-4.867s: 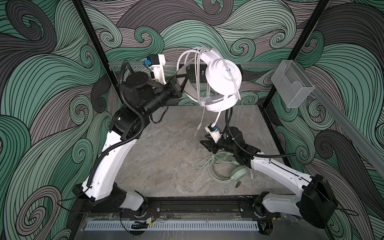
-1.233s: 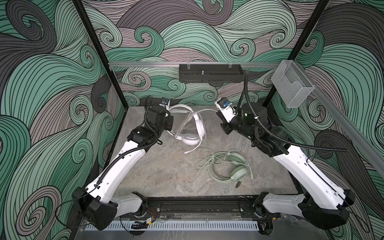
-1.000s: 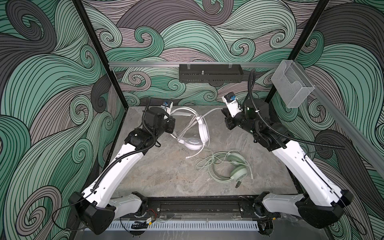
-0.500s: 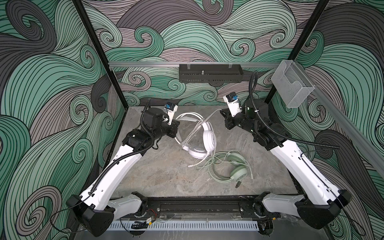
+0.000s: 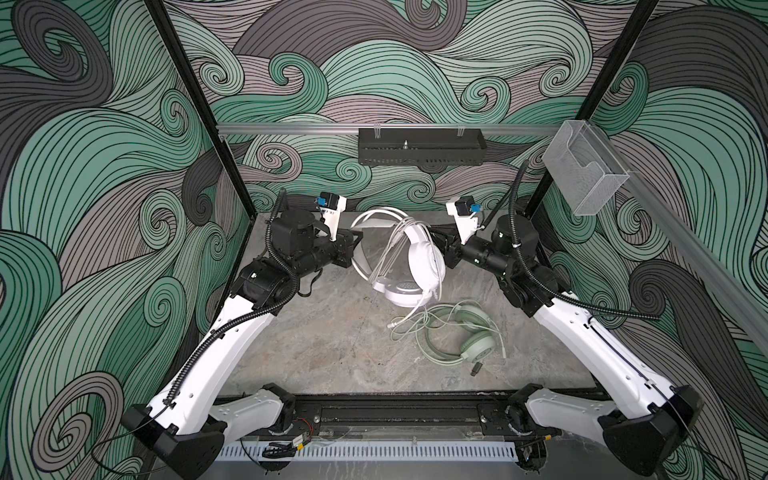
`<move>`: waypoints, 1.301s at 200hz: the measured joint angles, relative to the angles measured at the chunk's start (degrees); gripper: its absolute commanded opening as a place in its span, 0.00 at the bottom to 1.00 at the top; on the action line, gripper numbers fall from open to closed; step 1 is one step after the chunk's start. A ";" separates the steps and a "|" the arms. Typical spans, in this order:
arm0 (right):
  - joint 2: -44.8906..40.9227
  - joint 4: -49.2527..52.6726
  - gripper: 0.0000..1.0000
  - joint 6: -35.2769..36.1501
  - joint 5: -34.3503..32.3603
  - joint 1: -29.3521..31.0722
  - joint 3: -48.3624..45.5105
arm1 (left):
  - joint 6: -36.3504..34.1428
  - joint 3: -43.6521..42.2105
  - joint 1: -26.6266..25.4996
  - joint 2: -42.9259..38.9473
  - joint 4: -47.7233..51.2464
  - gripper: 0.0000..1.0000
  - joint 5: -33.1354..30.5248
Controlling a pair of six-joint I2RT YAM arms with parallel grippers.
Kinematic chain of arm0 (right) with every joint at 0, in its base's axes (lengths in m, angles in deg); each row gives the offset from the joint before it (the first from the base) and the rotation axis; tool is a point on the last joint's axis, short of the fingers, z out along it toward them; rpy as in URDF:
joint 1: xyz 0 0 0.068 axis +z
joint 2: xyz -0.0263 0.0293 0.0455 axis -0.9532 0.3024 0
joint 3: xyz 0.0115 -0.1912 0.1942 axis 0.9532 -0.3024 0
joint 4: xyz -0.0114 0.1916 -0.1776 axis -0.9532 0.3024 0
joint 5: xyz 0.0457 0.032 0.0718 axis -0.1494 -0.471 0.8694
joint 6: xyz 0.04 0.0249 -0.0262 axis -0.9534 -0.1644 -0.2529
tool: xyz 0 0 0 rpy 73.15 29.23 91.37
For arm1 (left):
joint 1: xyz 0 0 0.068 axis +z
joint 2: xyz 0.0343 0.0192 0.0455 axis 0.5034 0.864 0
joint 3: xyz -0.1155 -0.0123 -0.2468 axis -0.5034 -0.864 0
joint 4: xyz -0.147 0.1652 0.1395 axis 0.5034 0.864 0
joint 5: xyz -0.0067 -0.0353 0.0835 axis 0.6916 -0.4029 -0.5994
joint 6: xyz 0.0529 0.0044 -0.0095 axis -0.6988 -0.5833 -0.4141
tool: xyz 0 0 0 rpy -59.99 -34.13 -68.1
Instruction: Wrap the headphones
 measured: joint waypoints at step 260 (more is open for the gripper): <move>23.08 -42.51 0.08 -34.36 7.17 0.90 -26.25 | 41.33 -28.02 -1.07 7.26 -10.21 0.00 -14.97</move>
